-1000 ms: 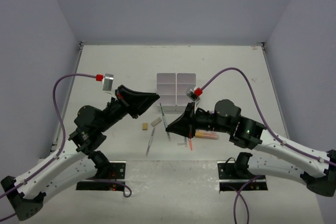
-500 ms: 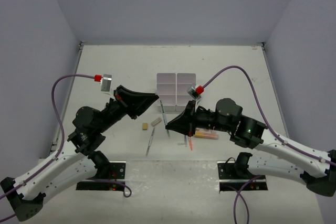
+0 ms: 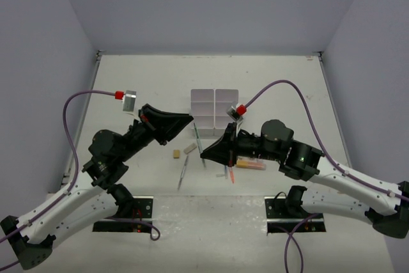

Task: Sort the stationery into containers
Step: Close the pen cap on the pen.

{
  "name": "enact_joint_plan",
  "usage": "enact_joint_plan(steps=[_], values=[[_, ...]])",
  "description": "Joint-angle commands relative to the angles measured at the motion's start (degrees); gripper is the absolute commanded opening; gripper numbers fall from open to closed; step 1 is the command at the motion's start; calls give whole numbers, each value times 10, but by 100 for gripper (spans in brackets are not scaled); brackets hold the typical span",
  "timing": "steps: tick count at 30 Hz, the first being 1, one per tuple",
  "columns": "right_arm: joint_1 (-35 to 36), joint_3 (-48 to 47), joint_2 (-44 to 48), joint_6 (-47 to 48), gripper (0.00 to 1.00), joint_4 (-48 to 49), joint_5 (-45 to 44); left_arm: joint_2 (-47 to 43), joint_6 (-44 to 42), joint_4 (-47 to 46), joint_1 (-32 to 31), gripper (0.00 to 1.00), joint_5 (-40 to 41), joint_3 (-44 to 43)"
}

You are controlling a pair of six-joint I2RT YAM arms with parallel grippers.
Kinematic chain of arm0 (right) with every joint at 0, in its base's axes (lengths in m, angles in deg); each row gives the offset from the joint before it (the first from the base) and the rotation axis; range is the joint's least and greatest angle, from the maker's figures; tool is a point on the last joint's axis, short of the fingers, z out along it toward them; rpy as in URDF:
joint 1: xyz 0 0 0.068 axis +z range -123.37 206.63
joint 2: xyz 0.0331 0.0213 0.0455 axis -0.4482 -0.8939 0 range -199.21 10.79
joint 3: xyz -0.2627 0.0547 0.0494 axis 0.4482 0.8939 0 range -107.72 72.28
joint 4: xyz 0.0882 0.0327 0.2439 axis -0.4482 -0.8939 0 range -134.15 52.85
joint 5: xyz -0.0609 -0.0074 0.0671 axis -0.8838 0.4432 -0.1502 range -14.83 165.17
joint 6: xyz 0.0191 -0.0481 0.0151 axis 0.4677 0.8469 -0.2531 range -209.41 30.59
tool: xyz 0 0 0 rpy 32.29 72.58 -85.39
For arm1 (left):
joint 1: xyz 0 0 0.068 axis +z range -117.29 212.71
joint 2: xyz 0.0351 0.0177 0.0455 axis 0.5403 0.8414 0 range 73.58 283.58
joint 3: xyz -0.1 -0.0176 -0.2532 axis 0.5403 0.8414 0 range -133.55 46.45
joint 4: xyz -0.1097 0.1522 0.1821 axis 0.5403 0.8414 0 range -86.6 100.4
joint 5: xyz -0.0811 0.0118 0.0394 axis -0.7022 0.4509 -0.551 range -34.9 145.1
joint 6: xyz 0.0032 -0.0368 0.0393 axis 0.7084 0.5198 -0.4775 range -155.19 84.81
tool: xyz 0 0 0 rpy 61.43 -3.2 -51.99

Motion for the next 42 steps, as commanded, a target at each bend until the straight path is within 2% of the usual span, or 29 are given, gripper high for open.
enact_joint_plan(steps=[1,42], values=[[5,-24,-6,-1,0,10,4,-3,8,-13,3,0,-3,-8],[6,-80,-15,28,0,-23,-48,7,20,-28,1,0,-43,11]])
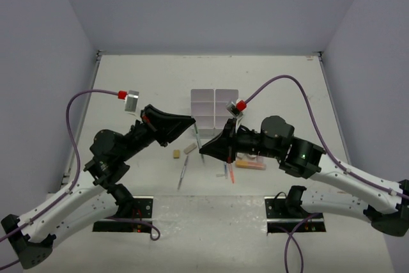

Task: Sort the stationery into containers
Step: Close the pen cap on the pen.

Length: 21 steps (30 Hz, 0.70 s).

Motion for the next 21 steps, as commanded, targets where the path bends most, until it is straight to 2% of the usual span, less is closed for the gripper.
enact_joint_plan(steps=[1,17,21], values=[[2,-38,3,14,0,2,-28,-2,5,-8,2,0,-16,7],[3,-55,6,37,0,8,-32,17,-21,36,1,0,-31,-11],[3,-46,7,50,0,18,-18,23,-36,56,1,6,-38,-26]])
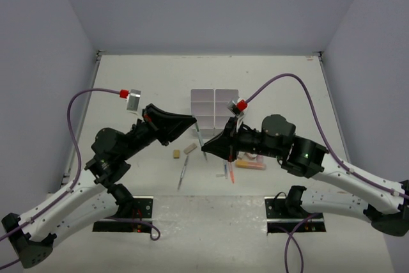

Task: Sort the stationery into containers
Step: Close the pen cap on the pen.

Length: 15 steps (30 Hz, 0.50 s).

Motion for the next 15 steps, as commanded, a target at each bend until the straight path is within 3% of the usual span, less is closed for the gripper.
enact_joint_plan(steps=[1,9,15], values=[[2,-21,8,23,0,56,6,10,-34,59,1,7,-32,-27],[2,13,27,22,0,103,-2,9,-69,82,1,11,-39,-47],[2,29,17,25,0,131,15,1,-89,81,1,22,-36,-52]])
